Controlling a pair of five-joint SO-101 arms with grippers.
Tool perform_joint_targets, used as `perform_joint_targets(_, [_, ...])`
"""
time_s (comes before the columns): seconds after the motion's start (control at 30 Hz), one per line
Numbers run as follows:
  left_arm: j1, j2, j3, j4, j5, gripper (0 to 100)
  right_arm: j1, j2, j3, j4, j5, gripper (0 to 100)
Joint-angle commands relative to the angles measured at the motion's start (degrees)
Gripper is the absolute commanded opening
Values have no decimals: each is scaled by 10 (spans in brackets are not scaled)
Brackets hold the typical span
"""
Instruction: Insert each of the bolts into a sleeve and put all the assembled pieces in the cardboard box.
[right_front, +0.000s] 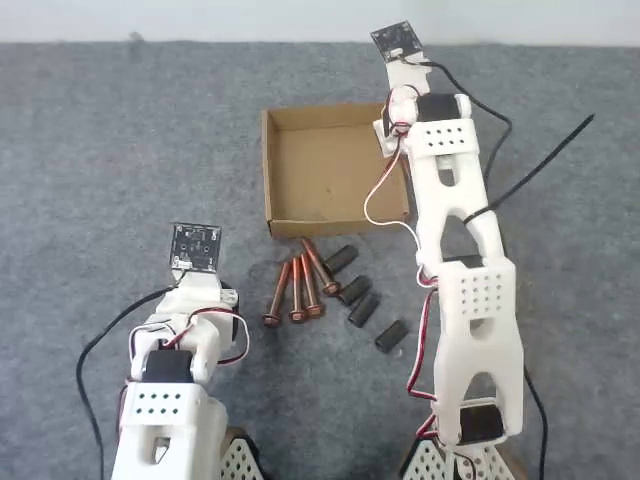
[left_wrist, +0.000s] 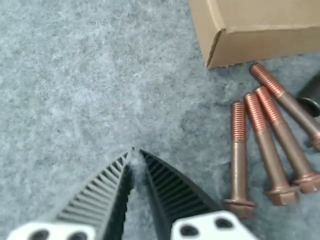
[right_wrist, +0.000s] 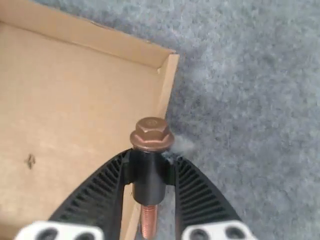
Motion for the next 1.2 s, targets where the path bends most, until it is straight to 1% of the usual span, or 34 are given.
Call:
perform_joint_targets(0.0, [2, -11, -8, 1, -13, 12, -27, 29, -113, 20, -20, 6])
perform_joint_targets(0.07, [2, -11, -8, 1, -13, 12, -36, 58, -148, 31, -20, 15])
perform_joint_targets(0.2, [2, -11, -8, 1, -13, 12, -43, 100, -200, 53, -23, 95])
perform_joint_targets(0.27, [2, -11, -8, 1, -14, 12, -43, 109, -225, 63, -23, 76])
perform_joint_targets(0.37, [2, -11, -8, 1, -14, 12, -44, 112, -258, 78, -24, 12])
perform_joint_targets(0.4, [2, -11, -8, 1, -14, 12, -44, 112, -265, 85, -24, 4])
perform_joint_targets(0.57, [2, -11, -8, 1, -14, 12, -45, 109, -305, 131, -24, 43])
perform_joint_targets(0.73, [2, -11, -8, 1, -15, 12, -50, 109, -393, 247, -25, 44])
perform_joint_targets(0.83, [2, -11, -8, 1, -15, 12, -52, 87, -387, 300, -25, 13])
perform_joint_targets(0.9, [1, -11, -8, 1, -15, 12, -49, 68, -375, 305, -33, 9])
perform_joint_targets(1.0, [0, -11, -8, 1, -15, 12, -31, 34, -345, 305, -69, 5])
perform_joint_targets(1.07, [-1, -11, -8, 1, -15, 12, -25, 3, -303, 305, -73, 6])
perform_joint_targets(1.17, [-2, -11, -8, 1, -15, 12, -25, -65, -198, 305, -72, 6])
